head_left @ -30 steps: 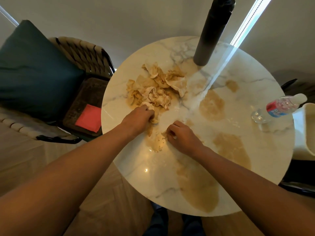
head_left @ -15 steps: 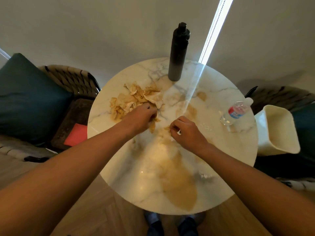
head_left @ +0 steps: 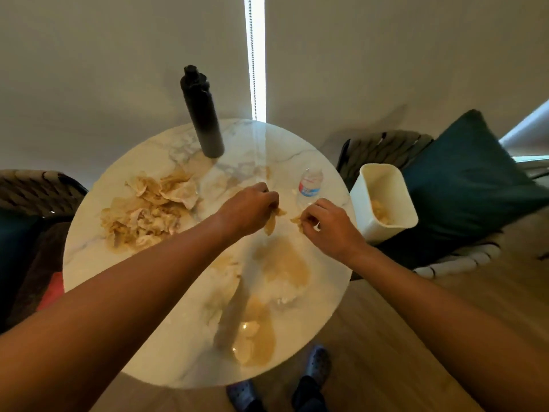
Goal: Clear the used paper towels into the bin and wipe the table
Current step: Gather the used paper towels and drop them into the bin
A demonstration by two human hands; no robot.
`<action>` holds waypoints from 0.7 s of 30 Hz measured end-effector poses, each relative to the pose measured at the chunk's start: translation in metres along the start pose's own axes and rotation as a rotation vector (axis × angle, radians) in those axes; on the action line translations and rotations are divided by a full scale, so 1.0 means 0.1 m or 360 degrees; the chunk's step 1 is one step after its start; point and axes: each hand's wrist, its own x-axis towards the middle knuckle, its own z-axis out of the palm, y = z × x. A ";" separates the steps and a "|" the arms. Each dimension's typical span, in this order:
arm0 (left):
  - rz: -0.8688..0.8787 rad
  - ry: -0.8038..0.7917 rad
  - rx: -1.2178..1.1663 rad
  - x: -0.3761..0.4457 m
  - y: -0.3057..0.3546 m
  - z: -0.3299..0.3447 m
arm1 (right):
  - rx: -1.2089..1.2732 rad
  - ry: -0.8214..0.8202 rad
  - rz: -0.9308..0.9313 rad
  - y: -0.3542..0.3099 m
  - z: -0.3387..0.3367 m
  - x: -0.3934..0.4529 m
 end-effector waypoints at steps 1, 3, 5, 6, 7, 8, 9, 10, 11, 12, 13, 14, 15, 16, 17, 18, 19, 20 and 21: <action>0.0015 -0.0015 -0.0008 0.08 0.09 0.02 | -0.0002 0.0006 0.0038 0.08 -0.08 -0.04; 0.0068 -0.0038 -0.0018 0.25 0.29 0.07 | -0.0023 0.0027 0.0097 0.27 -0.25 -0.13; 0.0125 -0.0075 -0.0019 0.41 0.48 0.13 | -0.0052 0.0053 0.0139 0.46 -0.41 -0.22; 0.0149 -0.0094 -0.0024 0.50 0.59 0.17 | -0.0069 0.0063 0.0167 0.55 -0.49 -0.27; 0.0173 -0.0109 -0.0024 0.58 0.68 0.20 | -0.0080 0.0069 0.0197 0.64 -0.56 -0.31; 0.0191 -0.0121 -0.0025 0.66 0.76 0.24 | -0.0092 0.0070 0.0228 0.71 -0.63 -0.34; 0.0209 -0.0135 -0.0023 0.74 0.85 0.28 | -0.0105 0.0081 0.0253 0.80 -0.69 -0.38; 0.0225 -0.0138 -0.0030 0.82 0.93 0.31 | -0.0119 0.0088 0.0279 0.88 -0.75 -0.42; 0.0235 -0.0142 -0.0045 0.89 1.02 0.36 | -0.0127 0.0093 0.0301 0.97 -0.81 -0.45; 0.0237 -0.0147 -0.0066 0.98 1.11 0.40 | -0.0134 0.0098 0.0323 1.06 -0.87 -0.48; 0.0232 -0.0164 -0.0082 1.06 1.19 0.44 | -0.0141 0.0099 0.0344 1.16 -0.93 -0.50; 0.0230 -0.0179 -0.0093 1.15 1.28 0.48 | -0.0151 0.0098 0.0371 1.26 -0.99 -0.53; 0.0232 -0.0189 -0.0100 1.25 1.35 0.52 | -0.0162 0.0099 0.0398 1.37 -1.04 -0.55; 0.0243 -0.0195 -0.0102 1.34 1.41 0.55 | -0.0173 0.0100 0.0422 1.46 -1.09 -0.56; 0.0258 -0.0199 -0.0102 1.42 1.46 0.58 | -0.0179 0.0101 0.0443 1.55 -1.14 -0.56; 0.0279 -0.0199 -0.0099 1.51 1.51 0.61 | -0.0183 0.0095 0.0466 1.63 -1.17 -0.56; 0.0295 -0.0203 -0.0099 1.61 1.56 0.65 | -0.0184 0.0088 0.0485 1.73 -1.21 -0.56; 0.0301 -0.0205 -0.0106 1.70 1.61 0.69 | -0.0188 0.0076 0.0501 1.82 -1.25 -0.56; 0.0293 -0.0207 -0.0116 1.80 1.66 0.72 | -0.0192 0.0069 0.0512 1.91 -1.28 -0.54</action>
